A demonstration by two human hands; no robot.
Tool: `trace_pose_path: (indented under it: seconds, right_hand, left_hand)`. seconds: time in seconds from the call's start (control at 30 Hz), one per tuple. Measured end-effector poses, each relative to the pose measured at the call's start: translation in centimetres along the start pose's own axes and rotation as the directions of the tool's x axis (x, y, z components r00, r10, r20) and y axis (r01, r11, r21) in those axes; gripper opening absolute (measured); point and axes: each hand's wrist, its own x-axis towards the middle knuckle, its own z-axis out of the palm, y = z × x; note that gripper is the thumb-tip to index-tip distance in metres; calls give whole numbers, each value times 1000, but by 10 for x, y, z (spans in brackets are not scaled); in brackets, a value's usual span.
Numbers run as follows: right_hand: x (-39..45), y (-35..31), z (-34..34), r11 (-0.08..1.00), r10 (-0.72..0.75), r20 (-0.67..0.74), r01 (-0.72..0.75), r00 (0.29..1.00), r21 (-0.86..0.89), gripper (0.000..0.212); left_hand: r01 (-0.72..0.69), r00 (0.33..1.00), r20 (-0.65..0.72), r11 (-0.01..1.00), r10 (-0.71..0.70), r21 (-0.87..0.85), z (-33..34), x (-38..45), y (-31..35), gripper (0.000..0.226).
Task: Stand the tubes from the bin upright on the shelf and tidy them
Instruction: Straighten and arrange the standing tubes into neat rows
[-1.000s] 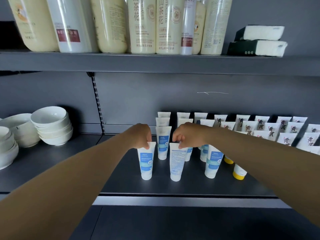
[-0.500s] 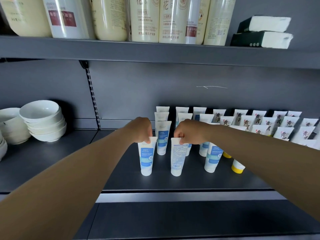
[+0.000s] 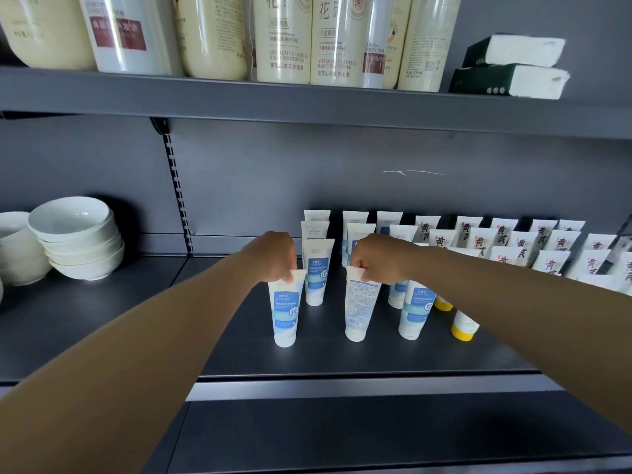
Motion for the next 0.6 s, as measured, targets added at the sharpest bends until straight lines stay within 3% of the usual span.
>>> trace_pose_path:
  seconds: [0.07, 0.17, 0.23, 0.6]
  right_hand:
    - [1, 1, 1, 999, 39, 4, -39, 999, 16, 13]
    - [-1, 4, -1, 993, 69, 24, -71, 997, 96, 42]
    - [-2, 5, -1, 985, 68, 11, -69, 998, 159, 50]
    - [-4, 2, -2, 970, 131, 36, -136, 991, 204, 41]
  left_hand:
    - [5, 1000, 2, 1000, -5, -8, 0, 1, 0, 27]
    - [9, 1000, -2, 1000, -9, -8, 0, 1, 1, 26]
    - [9, 1000, -3, 1000, -9, -1, 0, 2, 2, 27]
    - [7, 1000, 7, 1000, -7, 16, -1, 3, 2, 30]
